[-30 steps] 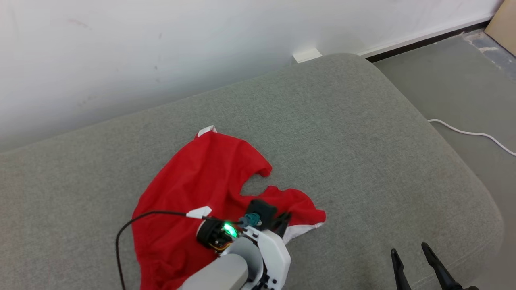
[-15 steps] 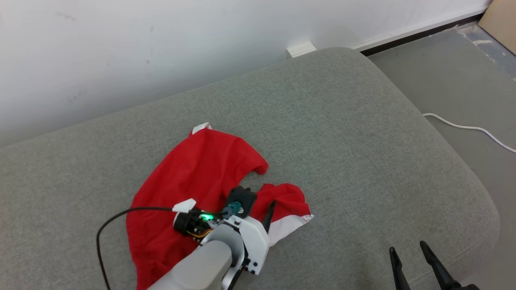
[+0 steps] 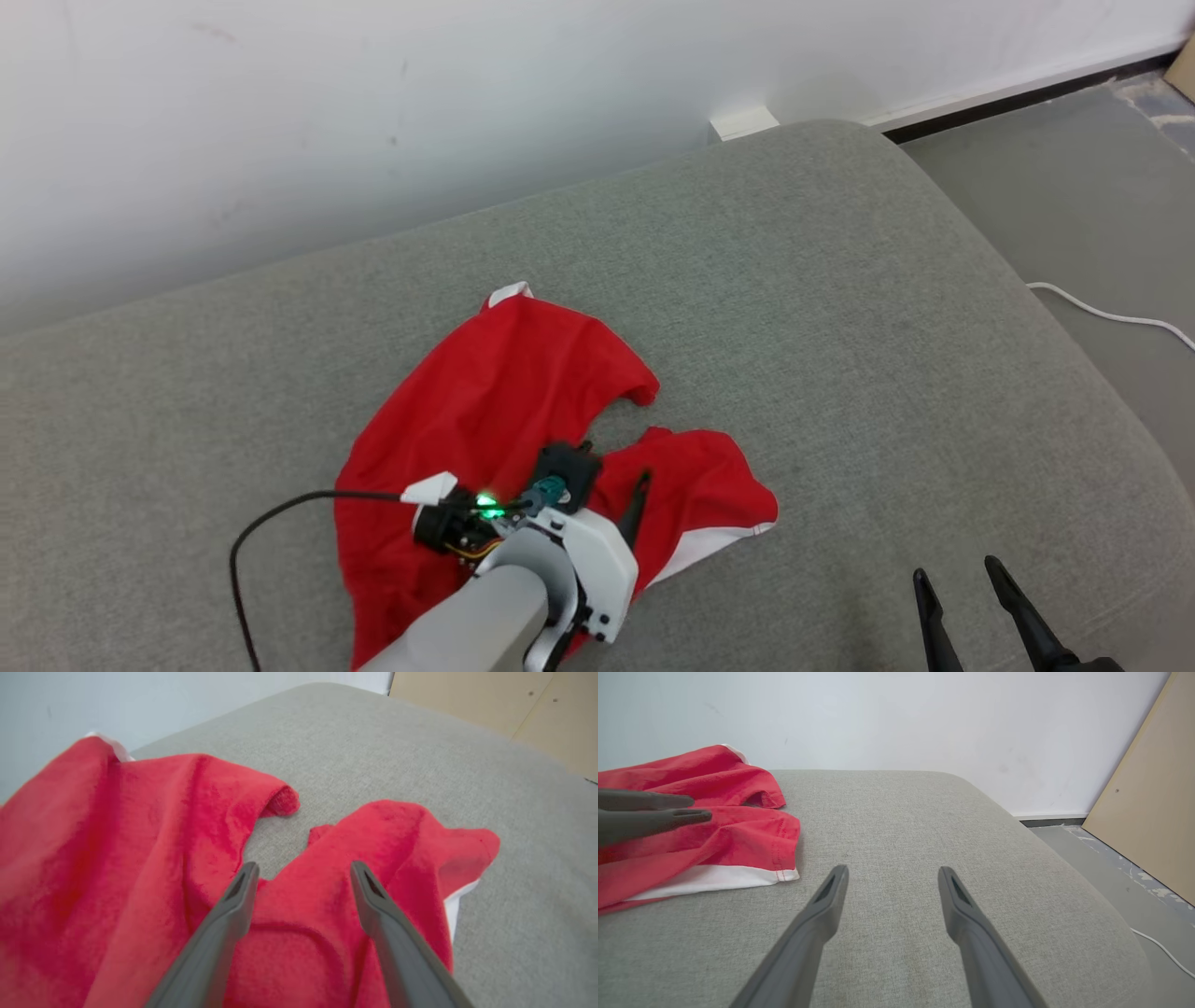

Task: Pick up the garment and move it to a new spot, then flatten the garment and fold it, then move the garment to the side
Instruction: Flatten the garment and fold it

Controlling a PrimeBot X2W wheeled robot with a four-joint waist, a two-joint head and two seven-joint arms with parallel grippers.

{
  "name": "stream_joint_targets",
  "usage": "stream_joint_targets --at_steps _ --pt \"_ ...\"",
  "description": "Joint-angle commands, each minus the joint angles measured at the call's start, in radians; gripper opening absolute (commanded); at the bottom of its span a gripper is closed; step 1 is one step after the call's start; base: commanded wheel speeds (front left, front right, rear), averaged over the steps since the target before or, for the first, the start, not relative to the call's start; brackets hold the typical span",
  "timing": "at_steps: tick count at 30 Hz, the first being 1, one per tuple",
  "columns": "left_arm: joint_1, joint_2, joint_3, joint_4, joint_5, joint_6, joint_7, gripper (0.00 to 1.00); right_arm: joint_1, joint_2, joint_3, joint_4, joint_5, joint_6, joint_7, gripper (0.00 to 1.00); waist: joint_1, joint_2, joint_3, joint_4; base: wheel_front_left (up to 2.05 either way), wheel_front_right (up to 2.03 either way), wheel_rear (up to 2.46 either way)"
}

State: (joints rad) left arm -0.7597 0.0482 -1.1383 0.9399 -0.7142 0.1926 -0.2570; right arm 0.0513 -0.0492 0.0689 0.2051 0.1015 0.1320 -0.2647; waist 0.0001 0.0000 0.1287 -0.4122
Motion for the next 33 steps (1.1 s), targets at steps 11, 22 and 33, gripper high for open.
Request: stream_joint_targets --at_steps 11,22,33 --pt "0.132 0.076 0.235 -0.420 0.163 0.120 -0.007 1.00 0.040 -0.002 -0.074 -0.035 -0.035 -0.003 0.001 1.00 -0.0001 0.0000 -0.058 0.112 0.00 0.00 0.00" --pt "0.488 0.196 0.454 -0.700 0.326 0.189 -0.007 1.00 0.066 -0.002 -0.143 -0.069 -0.055 -0.003 0.001 1.00 -0.0001 0.0000 -0.111 0.241 0.00 0.00 0.00" --pt "0.737 0.182 0.615 -0.730 0.431 0.155 -0.007 1.00 0.089 -0.002 -0.162 -0.067 -0.089 -0.003 0.001 1.00 -0.0001 0.0000 -0.140 0.331 0.00 0.00 0.00"
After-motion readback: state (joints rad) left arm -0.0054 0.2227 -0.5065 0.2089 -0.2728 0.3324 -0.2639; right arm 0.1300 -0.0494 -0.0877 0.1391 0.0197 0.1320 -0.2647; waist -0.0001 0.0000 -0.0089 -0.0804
